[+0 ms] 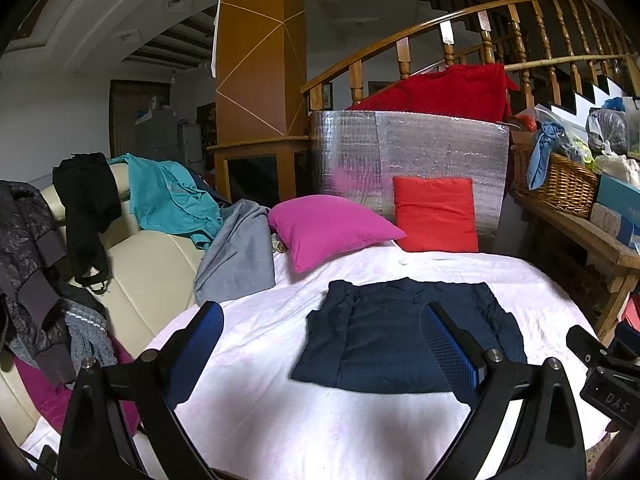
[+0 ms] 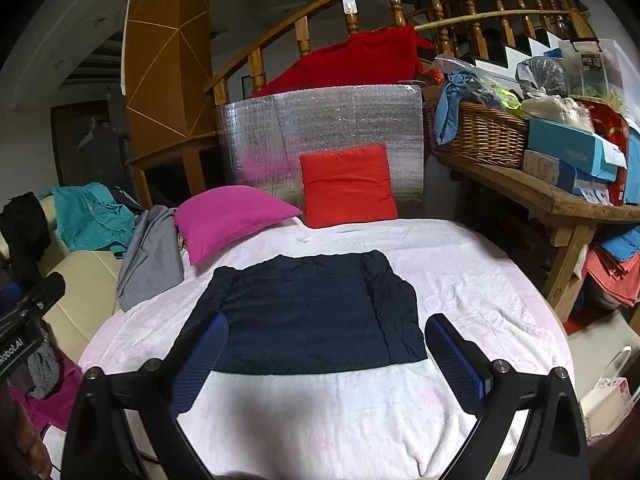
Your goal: Fold large clothes
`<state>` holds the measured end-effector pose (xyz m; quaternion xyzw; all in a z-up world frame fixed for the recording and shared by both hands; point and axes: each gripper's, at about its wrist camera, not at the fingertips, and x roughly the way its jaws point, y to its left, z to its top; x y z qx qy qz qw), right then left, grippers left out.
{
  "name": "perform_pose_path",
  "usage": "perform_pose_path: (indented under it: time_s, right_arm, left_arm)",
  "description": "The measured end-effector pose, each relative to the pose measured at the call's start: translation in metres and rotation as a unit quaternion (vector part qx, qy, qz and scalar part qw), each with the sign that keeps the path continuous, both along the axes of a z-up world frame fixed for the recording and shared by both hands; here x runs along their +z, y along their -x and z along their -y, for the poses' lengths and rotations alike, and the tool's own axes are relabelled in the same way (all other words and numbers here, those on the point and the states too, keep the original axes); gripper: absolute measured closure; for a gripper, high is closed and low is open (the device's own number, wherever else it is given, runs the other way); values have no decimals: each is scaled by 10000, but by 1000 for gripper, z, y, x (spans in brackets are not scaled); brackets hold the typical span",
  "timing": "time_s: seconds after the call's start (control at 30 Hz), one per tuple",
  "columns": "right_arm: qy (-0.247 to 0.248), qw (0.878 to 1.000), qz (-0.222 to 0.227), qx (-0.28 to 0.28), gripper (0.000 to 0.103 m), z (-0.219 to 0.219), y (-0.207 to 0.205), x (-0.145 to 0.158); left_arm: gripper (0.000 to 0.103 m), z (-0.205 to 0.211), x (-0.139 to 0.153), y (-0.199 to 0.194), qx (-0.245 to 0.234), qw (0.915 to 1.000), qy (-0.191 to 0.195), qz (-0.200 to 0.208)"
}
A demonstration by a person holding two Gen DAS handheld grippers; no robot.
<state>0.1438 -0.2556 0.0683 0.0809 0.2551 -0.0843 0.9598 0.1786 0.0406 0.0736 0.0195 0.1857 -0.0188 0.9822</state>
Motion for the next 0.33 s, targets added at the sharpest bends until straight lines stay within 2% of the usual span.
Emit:
perform_pose_path:
  time_s: [0.1,0.17,0.23,0.33]
  right_arm:
    - [-14,10000,-66,-3,2,2,-7,-4]
    - [-63,9999,-148,-7,2,11,-16,-8]
    - [-128,9996,-211,-168,3,29,-27,-14]
    - [-158,9972,-362,-635,3,69,-45,-29]
  left_arm:
    - [5,-3,-7,-17,-188,9996,121,-187]
    - [5,-14,-17,-37,-249,9983,414,-340]
    - [5,-33,-33,-60,-20,9958,810,-418]
    - [5,-56,-59,-97,485,9919,957,-678]
